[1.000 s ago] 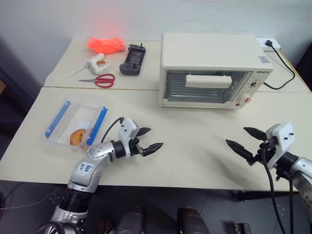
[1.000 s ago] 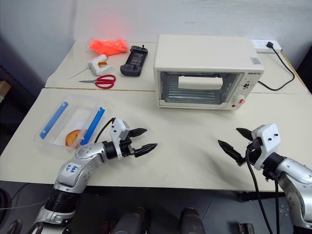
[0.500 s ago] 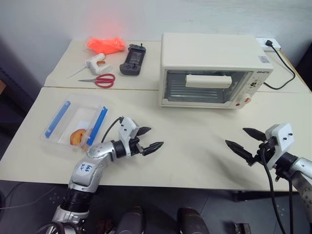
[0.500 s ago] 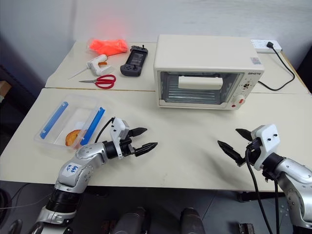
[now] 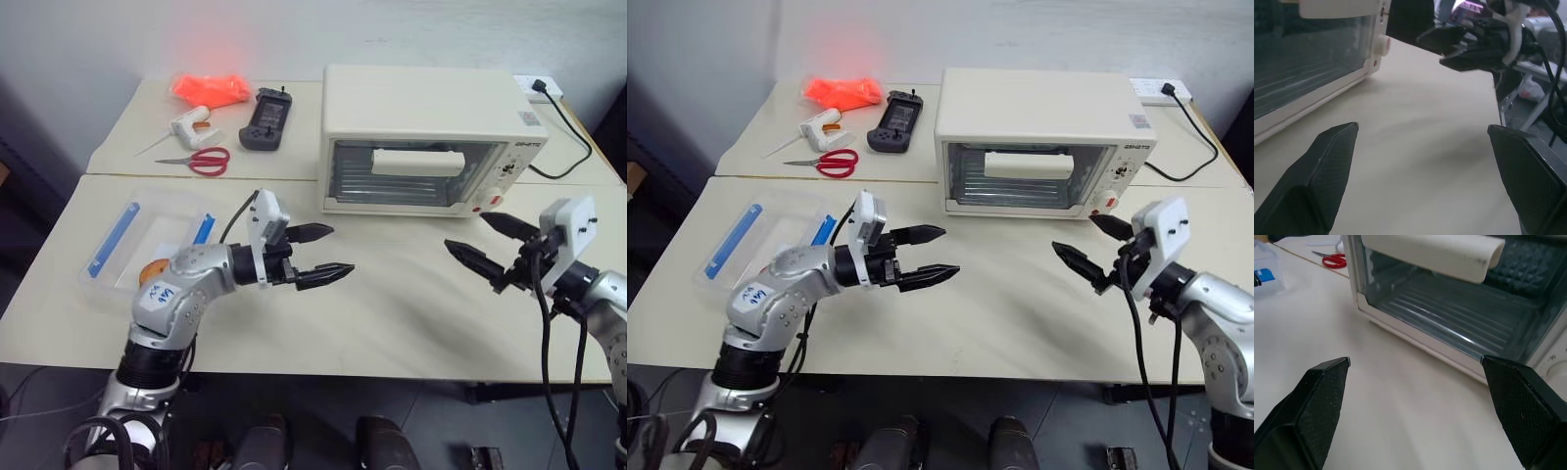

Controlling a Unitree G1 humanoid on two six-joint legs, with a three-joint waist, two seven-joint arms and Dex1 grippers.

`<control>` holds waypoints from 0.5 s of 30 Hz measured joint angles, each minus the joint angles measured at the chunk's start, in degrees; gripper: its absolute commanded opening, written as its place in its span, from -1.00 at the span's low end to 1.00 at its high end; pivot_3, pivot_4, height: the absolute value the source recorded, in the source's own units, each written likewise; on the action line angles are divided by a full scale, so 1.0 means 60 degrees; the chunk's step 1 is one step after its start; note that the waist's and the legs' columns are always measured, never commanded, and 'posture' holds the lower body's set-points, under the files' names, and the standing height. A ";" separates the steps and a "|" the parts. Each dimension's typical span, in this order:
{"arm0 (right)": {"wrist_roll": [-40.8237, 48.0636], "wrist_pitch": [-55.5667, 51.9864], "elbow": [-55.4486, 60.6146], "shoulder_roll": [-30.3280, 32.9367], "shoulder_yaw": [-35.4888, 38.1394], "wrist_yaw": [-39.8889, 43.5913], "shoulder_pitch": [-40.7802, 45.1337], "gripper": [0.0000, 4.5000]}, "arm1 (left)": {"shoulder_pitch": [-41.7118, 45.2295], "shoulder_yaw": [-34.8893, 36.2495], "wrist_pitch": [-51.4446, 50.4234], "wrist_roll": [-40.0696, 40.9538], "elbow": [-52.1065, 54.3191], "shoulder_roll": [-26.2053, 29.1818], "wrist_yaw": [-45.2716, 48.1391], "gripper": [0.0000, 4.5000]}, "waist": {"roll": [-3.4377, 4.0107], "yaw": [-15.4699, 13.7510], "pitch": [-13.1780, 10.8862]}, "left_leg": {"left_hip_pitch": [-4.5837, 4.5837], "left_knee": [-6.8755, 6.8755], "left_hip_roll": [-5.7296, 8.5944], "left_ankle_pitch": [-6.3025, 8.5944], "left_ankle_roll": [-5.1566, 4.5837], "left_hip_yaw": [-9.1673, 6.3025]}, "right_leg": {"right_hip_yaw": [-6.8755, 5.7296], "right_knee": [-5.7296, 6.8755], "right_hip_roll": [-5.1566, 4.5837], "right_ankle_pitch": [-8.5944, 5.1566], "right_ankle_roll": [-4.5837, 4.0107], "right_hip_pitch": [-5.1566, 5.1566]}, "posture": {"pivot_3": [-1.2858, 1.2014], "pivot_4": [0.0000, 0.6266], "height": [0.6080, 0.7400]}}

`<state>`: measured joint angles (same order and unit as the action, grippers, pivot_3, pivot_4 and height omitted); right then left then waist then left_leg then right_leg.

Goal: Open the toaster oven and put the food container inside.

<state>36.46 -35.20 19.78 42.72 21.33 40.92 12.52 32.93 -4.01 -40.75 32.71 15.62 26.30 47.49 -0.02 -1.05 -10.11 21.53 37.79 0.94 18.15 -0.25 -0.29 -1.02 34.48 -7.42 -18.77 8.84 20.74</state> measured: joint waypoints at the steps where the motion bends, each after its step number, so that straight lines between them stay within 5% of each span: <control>1: 0.0007 -0.0055 -0.0057 0.0022 -0.0139 -0.0004 0.0301 0.98 | 0.0212 0.0024 -0.0017 0.0047 0.0122 0.0149 0.0085 1.00 | -0.0001 0.0005 -0.0002 | 0.0003 0.0000 -0.0001 0.0000 0.0000 -0.0001 | -0.0001 -0.0001 -0.0001 0.0000 0.0000 0.0002 | 0.03 -0.52 1.00; 15: -0.1258 0.0502 -0.2556 -0.0143 -0.1839 0.0035 0.2868 0.98 | 0.1808 0.1324 -0.0431 0.0696 -0.0735 0.2526 0.1305 1.00 | -0.0013 0.0093 -0.0012 | 0.0147 0.0039 0.0039 -0.0004 -0.0009 -0.0021 | -0.0027 0.0089 -0.0006 0.0001 0.0001 0.0143 | 0.03 -0.52 1.00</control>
<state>28.91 -32.19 4.44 41.87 10.30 41.13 29.73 43.78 3.93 -43.34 36.89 11.22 41.45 55.32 -0.10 -0.49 -10.17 22.42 38.02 1.17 18.13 -0.30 -0.42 -1.18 35.01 -7.45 -18.77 8.85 21.60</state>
